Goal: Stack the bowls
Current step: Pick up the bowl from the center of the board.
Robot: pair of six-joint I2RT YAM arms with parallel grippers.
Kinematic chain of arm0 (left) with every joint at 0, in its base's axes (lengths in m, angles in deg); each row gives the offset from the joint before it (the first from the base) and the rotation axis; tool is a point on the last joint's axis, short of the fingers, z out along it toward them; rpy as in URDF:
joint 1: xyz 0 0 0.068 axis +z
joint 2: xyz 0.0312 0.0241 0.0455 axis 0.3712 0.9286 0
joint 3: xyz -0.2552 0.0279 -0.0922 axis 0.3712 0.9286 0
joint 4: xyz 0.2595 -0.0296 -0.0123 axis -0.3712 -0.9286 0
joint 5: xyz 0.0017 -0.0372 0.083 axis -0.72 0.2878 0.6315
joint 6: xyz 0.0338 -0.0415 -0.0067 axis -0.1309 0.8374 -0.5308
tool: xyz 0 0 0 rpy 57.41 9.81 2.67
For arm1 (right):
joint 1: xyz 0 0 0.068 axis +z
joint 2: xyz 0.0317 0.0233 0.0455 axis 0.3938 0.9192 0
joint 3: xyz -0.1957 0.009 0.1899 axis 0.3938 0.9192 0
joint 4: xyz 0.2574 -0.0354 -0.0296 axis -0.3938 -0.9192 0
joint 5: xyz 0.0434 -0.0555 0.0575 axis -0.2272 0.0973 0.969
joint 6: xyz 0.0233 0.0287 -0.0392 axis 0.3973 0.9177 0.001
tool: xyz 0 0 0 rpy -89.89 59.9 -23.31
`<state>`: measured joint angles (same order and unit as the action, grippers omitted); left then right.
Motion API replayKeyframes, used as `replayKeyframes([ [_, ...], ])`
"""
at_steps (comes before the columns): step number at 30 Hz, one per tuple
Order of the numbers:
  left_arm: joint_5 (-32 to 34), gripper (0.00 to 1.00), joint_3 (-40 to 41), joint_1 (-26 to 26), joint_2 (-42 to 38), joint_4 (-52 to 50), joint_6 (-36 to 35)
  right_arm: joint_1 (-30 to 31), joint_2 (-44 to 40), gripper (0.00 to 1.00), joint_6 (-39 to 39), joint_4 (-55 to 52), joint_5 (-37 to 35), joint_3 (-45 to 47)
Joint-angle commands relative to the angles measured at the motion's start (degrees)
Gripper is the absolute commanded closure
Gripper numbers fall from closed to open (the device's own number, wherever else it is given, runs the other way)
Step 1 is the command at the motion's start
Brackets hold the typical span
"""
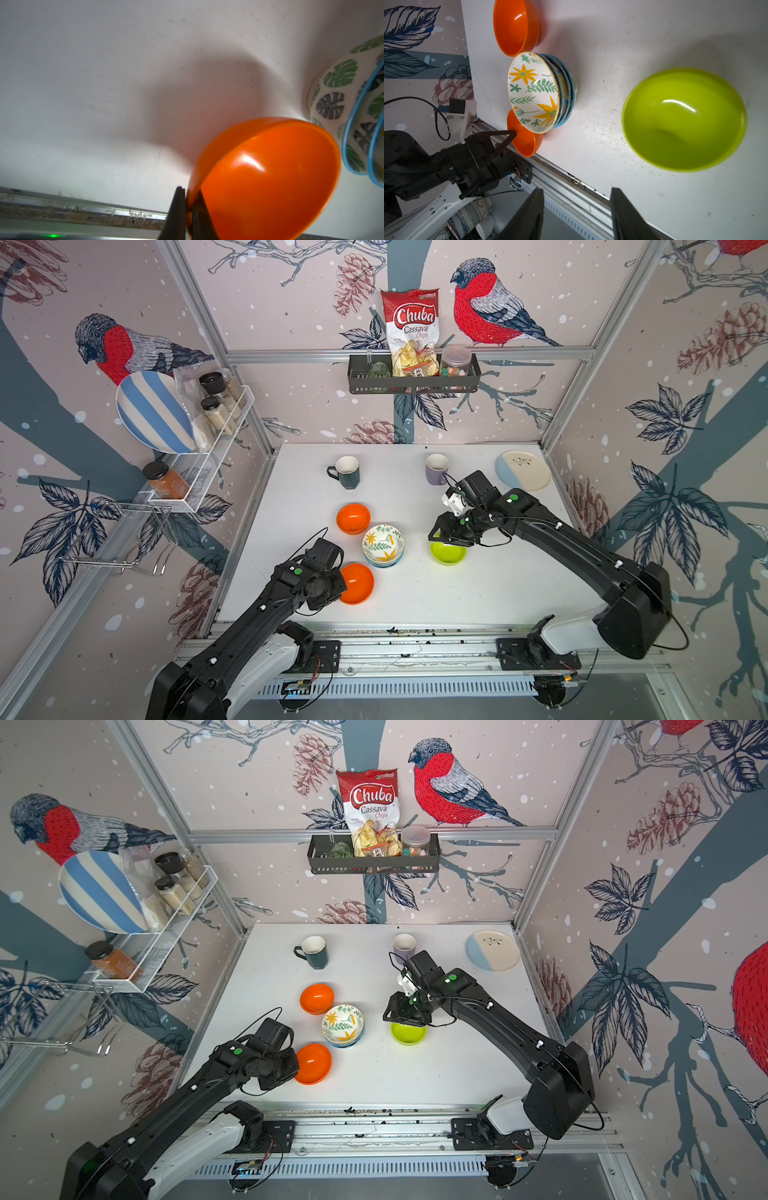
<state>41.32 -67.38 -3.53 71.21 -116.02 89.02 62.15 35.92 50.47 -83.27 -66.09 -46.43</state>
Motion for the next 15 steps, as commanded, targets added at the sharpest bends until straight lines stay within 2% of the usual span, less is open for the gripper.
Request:
replayKeyframes([
  [1,-0.3,0.98,0.0,-0.1,0.2,0.9,-0.7,0.1,0.1,0.46,0.3,0.5,-0.6,0.2],
  [5,-0.7,1.0,-1.9,-0.2,0.6,-0.5,-1.2,0.2,0.1,0.46,0.1,0.1,-0.8,0.0],
  [11,0.2,1.0,-8.4,-0.2,-1.6,-8.3,-3.1,0.1,-0.3,0.46,0.0,-0.7,-1.1,-0.4],
  [15,-1.2,1.0,-13.6,-0.1,-1.9,-14.3,-7.2,0.2,-0.3,0.46,0.2,-0.7,-0.9,-1.2],
])
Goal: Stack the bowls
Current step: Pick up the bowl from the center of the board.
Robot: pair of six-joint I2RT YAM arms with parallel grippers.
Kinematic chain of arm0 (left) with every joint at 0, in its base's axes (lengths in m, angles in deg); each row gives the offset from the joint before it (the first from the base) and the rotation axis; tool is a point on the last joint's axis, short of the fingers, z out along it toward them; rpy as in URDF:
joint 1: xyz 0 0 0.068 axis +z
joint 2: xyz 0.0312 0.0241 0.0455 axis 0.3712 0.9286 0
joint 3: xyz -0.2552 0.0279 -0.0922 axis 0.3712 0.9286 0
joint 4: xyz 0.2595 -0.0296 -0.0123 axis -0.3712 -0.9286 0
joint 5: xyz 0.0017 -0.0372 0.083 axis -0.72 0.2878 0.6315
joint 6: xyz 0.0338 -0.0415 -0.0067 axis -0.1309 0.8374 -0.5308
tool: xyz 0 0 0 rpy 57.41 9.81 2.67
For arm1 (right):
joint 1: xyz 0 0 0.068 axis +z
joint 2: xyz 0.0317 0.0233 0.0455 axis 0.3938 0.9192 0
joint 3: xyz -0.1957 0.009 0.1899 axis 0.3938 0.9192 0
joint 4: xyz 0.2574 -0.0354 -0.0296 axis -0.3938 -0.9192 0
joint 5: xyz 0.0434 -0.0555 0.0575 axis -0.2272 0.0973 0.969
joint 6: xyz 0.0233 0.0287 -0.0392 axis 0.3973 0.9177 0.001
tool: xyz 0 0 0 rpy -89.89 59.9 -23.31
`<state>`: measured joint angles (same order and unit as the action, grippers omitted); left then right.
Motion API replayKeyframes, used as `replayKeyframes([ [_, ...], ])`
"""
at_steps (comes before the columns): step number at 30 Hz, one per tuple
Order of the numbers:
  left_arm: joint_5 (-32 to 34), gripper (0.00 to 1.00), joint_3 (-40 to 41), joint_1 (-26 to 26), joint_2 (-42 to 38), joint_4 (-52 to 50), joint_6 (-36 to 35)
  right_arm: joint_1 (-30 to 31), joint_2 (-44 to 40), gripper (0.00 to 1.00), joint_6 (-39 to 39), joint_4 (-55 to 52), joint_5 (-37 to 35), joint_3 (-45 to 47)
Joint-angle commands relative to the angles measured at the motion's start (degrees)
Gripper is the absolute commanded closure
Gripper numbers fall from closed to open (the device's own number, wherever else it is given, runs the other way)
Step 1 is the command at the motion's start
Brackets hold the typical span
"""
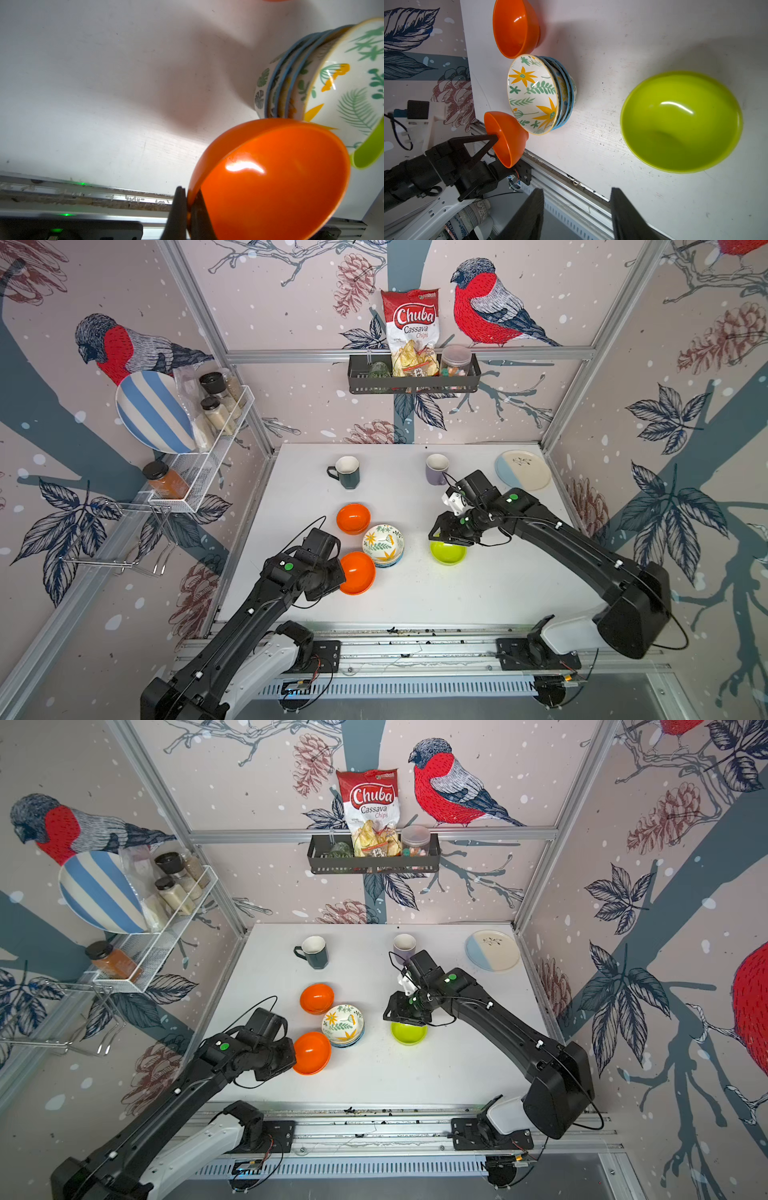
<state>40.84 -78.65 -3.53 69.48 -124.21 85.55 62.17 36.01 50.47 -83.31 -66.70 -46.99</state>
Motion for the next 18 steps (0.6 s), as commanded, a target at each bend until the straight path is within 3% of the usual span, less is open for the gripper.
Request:
replayKeyframes([
  [1,0.2,1.0,-4.4,-0.1,0.0,-8.6,-4.9,0.2,-0.4,0.46,0.2,-0.9,-0.3,-1.0],
  [4,2.9,1.0,-10.3,-0.1,0.1,-12.9,-9.3,0.4,-0.1,0.46,-0.1,-2.3,-0.9,-2.7],
  [7,-0.2,1.0,-15.4,-0.2,2.5,-12.7,-12.7,1.2,0.6,0.46,-1.1,-4.3,-2.0,-5.6],
  [18,-4.9,1.0,-30.9,-4.6,20.6,-9.5,-17.1,7.6,4.7,0.46,-2.2,-9.8,-5.9,-16.1],
])
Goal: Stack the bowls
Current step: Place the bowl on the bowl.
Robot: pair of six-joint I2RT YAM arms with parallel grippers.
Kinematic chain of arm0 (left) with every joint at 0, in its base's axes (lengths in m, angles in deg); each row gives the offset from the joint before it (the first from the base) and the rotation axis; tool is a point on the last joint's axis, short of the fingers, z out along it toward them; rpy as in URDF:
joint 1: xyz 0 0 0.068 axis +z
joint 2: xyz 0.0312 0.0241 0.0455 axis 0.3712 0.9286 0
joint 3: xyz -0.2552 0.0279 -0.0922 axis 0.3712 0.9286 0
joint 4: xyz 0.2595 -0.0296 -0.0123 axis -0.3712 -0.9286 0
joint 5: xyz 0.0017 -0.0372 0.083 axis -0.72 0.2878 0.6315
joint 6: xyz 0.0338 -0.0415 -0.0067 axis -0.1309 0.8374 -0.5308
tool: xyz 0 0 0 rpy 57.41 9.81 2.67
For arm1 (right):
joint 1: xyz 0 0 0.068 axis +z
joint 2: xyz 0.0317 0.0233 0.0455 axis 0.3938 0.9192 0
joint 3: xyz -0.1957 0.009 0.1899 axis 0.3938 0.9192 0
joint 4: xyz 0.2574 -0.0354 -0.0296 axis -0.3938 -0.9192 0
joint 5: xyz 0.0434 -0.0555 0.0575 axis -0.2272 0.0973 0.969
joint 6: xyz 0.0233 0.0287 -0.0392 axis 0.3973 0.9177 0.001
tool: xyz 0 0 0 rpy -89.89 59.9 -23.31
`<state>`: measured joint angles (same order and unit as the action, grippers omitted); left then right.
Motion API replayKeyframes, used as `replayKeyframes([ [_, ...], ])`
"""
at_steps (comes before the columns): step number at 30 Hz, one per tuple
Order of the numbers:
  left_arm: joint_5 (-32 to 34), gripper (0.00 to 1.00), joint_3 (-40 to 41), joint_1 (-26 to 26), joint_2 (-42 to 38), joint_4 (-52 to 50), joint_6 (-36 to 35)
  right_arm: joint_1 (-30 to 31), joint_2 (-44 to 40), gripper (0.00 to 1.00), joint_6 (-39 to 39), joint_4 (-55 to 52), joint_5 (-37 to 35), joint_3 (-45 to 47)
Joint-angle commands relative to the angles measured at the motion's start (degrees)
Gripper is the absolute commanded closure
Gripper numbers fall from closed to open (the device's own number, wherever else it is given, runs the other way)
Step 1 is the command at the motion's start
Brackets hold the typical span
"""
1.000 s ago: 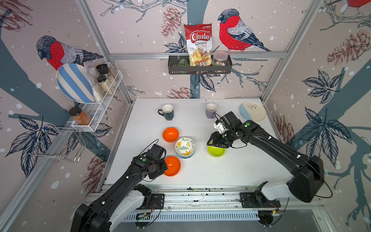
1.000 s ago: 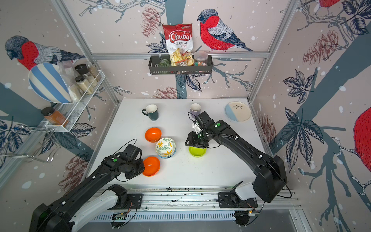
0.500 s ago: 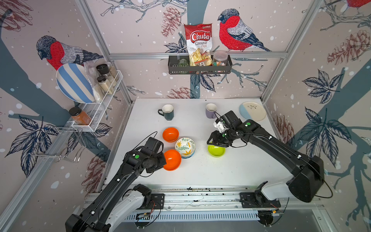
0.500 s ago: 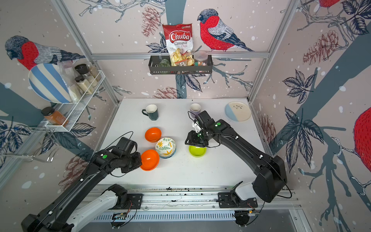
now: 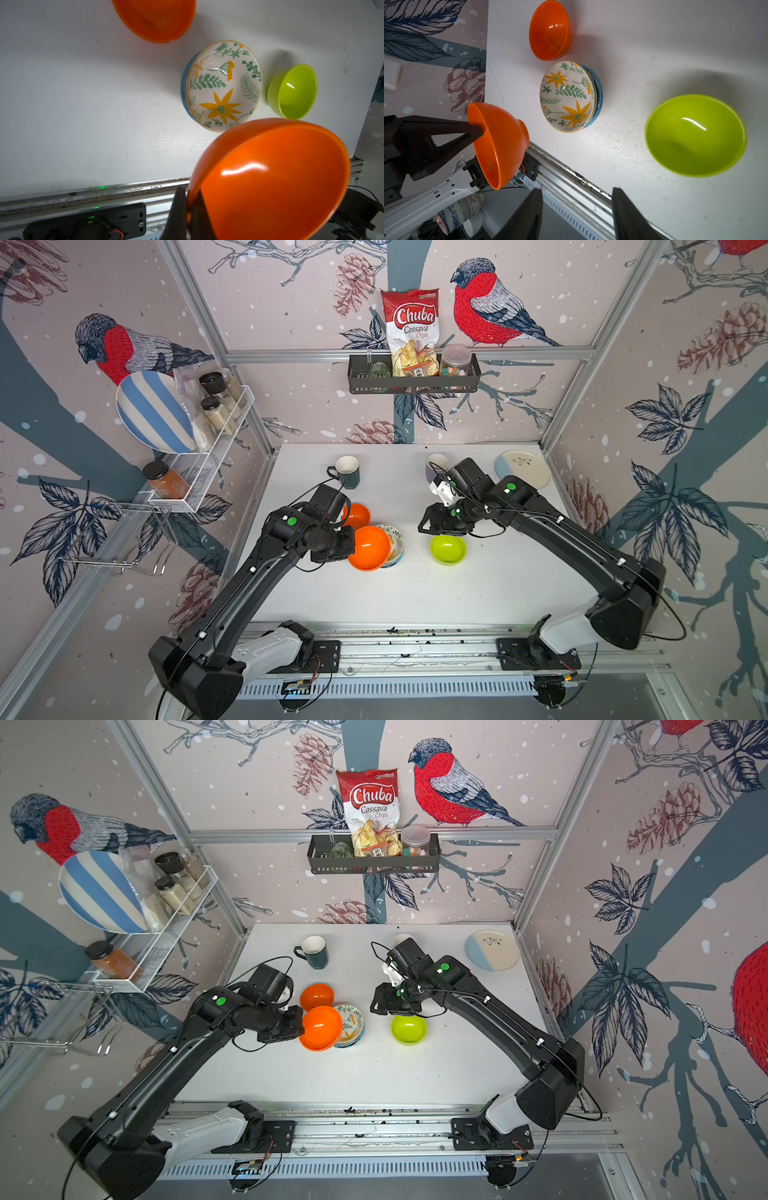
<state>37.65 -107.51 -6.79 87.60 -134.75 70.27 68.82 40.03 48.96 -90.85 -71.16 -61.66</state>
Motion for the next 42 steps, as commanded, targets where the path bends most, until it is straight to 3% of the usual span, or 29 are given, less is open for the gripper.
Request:
replayKeyframes([
  [1,-1.1,1.0,-2.8,-2.4,3.9,1.4,-1.8,1.4,1.3,0.46,-0.7,-2.6,-1.7,-2.0],
  [6,-0.5,1.0,-5.5,-6.0,8.7,2.6,-1.6,3.5,3.9,0.47,-1.4,-4.0,-3.0,-4.6],
  [16,0.3,1.0,-4.7,-8.7,10.7,3.3,-1.4,4.2,7.0,0.55,-3.0,-4.8,-4.1,-5.1],
  [33,-0.2,1.0,-4.5,-9.0,11.9,4.3,-1.2,6.6,9.6,0.65,-2.4,-2.4,-3.4,-3.1],
  [42,-0.2,1.0,-3.7,-9.0,11.4,4.4,-1.1,7.3,10.1,0.8,-2.1,-1.5,-3.4,-2.7],
])
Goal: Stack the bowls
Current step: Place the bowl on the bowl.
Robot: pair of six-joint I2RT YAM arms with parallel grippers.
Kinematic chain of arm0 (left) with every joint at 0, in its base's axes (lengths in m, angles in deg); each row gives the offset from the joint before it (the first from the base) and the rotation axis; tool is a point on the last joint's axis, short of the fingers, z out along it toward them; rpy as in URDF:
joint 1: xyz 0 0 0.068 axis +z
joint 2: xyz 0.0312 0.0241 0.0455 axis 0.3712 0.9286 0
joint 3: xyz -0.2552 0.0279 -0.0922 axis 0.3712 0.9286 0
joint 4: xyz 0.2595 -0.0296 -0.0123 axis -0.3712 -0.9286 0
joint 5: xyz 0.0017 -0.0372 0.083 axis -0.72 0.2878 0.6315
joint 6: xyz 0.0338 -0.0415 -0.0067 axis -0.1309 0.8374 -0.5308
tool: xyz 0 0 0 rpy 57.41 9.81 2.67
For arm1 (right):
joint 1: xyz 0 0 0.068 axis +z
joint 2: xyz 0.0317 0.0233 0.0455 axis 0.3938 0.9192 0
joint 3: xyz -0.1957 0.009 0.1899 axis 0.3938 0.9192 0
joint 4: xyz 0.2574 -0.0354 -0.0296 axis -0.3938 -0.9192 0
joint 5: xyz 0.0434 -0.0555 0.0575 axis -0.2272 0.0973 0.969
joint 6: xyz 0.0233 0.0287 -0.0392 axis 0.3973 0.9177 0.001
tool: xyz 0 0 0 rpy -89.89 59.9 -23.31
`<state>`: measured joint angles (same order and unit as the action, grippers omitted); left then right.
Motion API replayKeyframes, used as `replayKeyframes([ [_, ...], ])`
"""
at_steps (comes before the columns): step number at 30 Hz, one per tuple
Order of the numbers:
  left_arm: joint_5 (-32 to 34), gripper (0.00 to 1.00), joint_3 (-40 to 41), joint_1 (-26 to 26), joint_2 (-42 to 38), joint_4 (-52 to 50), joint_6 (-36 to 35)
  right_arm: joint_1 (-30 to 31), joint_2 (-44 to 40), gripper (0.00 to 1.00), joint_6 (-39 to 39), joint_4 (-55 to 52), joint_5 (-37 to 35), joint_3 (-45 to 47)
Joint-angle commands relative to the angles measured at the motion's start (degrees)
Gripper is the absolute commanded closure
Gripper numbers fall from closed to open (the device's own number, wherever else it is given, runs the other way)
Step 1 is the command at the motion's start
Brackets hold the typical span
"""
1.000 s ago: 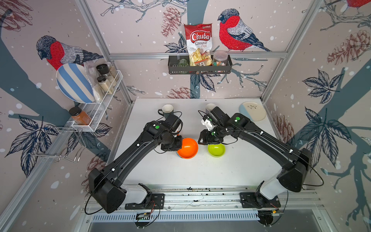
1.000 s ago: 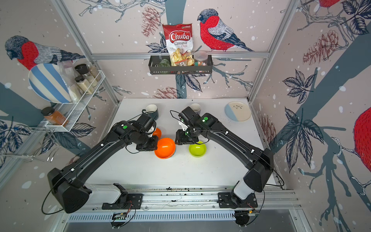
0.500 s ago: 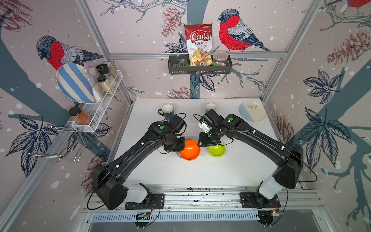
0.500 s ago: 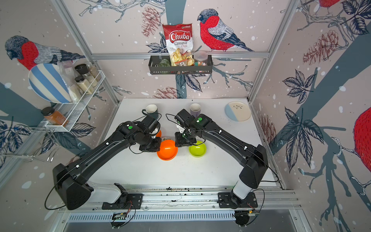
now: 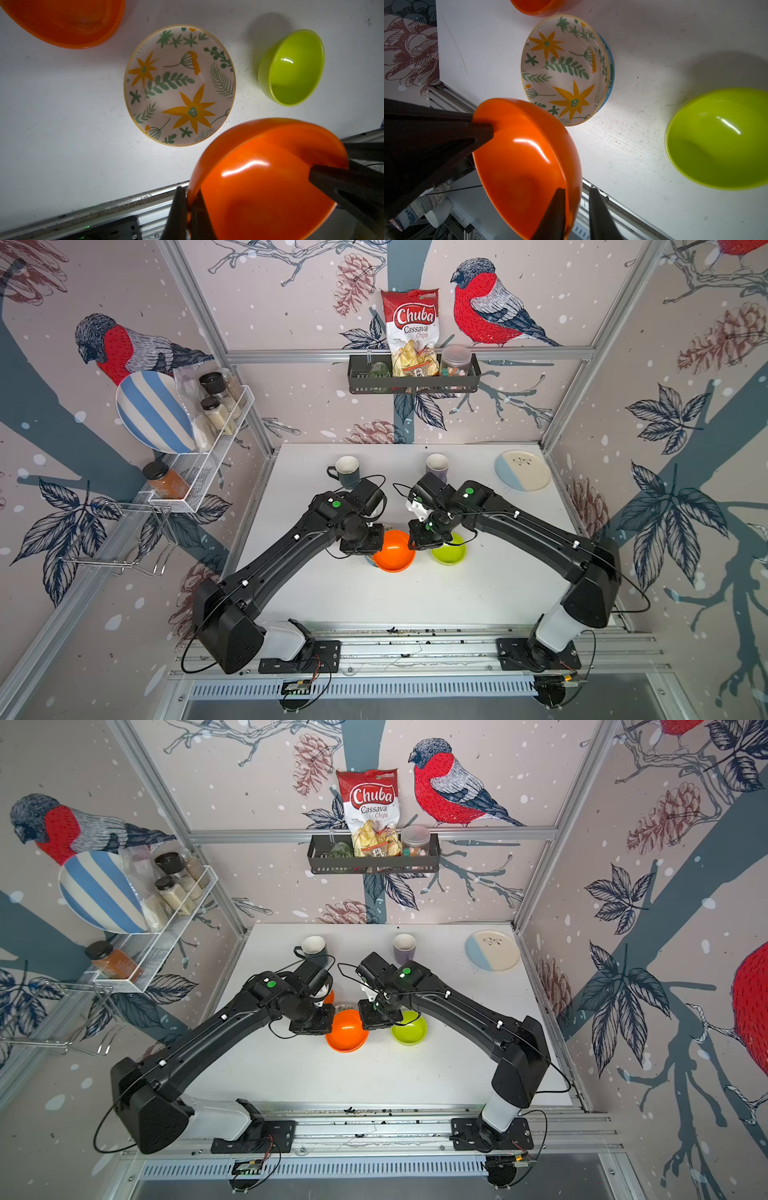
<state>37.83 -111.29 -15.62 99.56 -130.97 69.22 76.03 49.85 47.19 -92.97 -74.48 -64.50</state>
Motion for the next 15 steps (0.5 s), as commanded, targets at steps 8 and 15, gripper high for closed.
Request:
replayKeyframes([
  [8,-2.1,1.0,1.4,-0.1,-2.0,2.9,0.4,0.1,0.3,0.94,0.2,2.2,0.4,1.4],
  [15,-2.2,0.76,1.2,-0.1,-3.9,3.6,0.7,-1.2,-1.3,1.0,1.8,5.3,2.3,3.3],
])
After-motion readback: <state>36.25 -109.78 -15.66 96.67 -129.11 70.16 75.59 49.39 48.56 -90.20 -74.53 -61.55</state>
